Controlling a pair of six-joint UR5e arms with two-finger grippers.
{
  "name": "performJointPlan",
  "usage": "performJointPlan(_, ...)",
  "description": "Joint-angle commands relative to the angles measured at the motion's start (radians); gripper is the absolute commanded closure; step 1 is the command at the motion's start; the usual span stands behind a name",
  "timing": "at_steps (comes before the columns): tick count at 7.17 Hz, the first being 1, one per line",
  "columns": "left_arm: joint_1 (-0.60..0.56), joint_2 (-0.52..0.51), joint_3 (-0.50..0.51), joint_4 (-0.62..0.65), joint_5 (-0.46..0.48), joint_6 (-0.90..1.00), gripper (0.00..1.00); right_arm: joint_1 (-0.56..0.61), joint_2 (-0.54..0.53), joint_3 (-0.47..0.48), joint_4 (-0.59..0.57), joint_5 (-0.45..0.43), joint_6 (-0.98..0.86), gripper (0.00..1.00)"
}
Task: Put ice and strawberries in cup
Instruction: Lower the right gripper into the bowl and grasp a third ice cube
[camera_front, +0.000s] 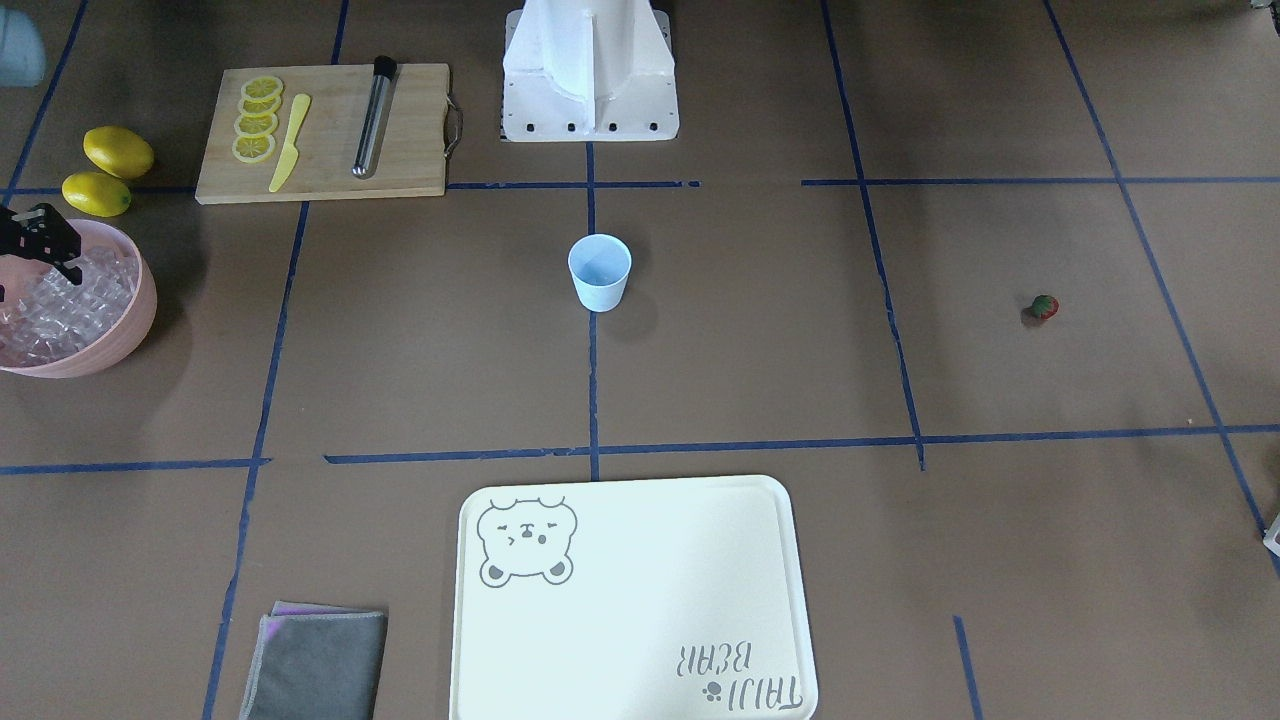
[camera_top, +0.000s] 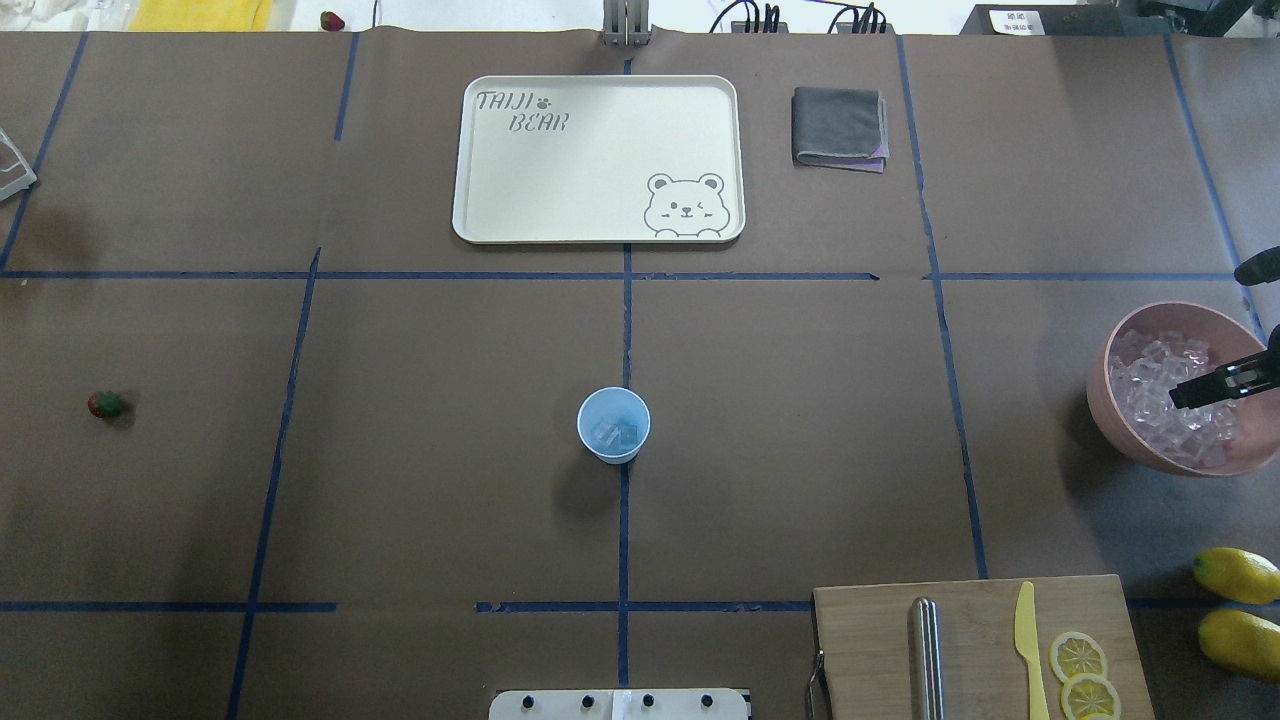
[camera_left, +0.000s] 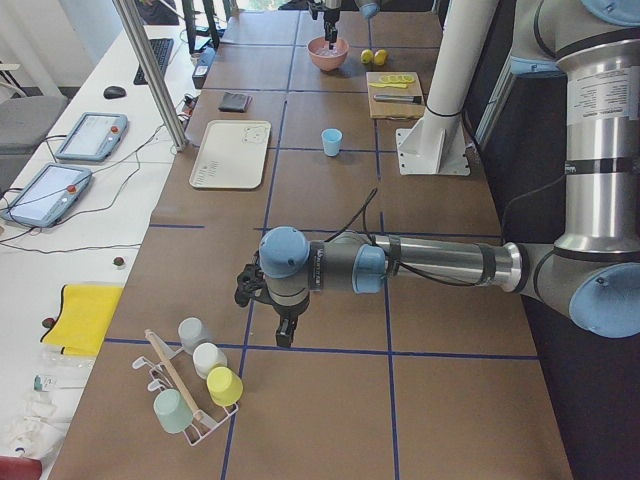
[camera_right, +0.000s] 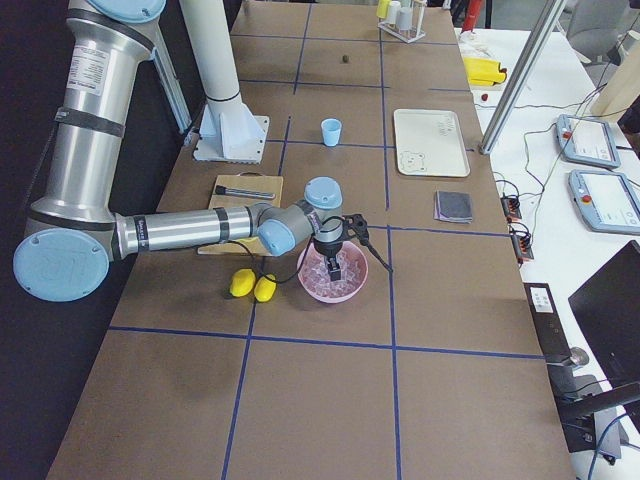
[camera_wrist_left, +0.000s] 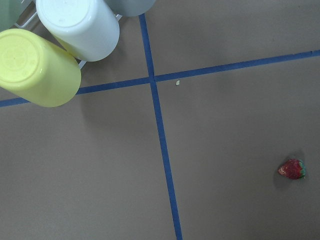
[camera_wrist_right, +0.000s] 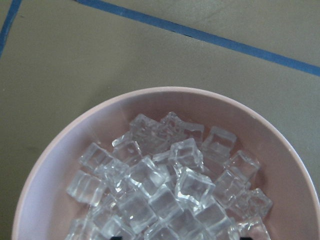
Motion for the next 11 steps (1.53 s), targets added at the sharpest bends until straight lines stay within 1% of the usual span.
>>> performJointPlan(1,0.0,0.0,0.0,0.0,0.0,0.0,0.0,-0.016,-0.008,0.0,0.001,0.006,0.0,0.2)
performJointPlan(3,0.0,0.0,0.001,0.0,0.0,0.0,0.0,-0.035,-0.008,0.001,0.001,0.008,0.001,0.22)
performJointPlan(4,0.0,0.0,0.0,0.0,0.0,0.0,0.0,-0.036,-0.008,0.001,0.001,0.008,0.001,0.25)
performJointPlan(5,0.0,0.0,0.0,0.0,0.0,0.0,0.0,-0.035,-0.013,0.001,0.0,0.008,0.0,0.48)
performJointPlan(6,0.0,0.0,0.0,0.0,0.0,0.0,0.0,-0.035,-0.016,0.001,0.001,0.008,-0.002,0.78)
performJointPlan(7,0.0,0.0,0.0,0.0,0.0,0.0,0.0,-0.035,-0.016,0.004,0.001,0.008,-0.003,0.91)
performJointPlan(8,0.0,0.0,0.001,0.0,0.0,0.0,0.0,-0.033,-0.016,0.009,0.001,0.008,-0.003,0.94)
performJointPlan(9,0.0,0.0,0.001,0.0,0.0,0.0,0.0,-0.032,-0.016,0.018,0.003,0.008,-0.003,0.94)
performJointPlan(11,0.0,0.0,0.0,0.0,0.0,0.0,0.0,-0.01,-0.007,0.1,-0.038,0.012,0.001,0.96)
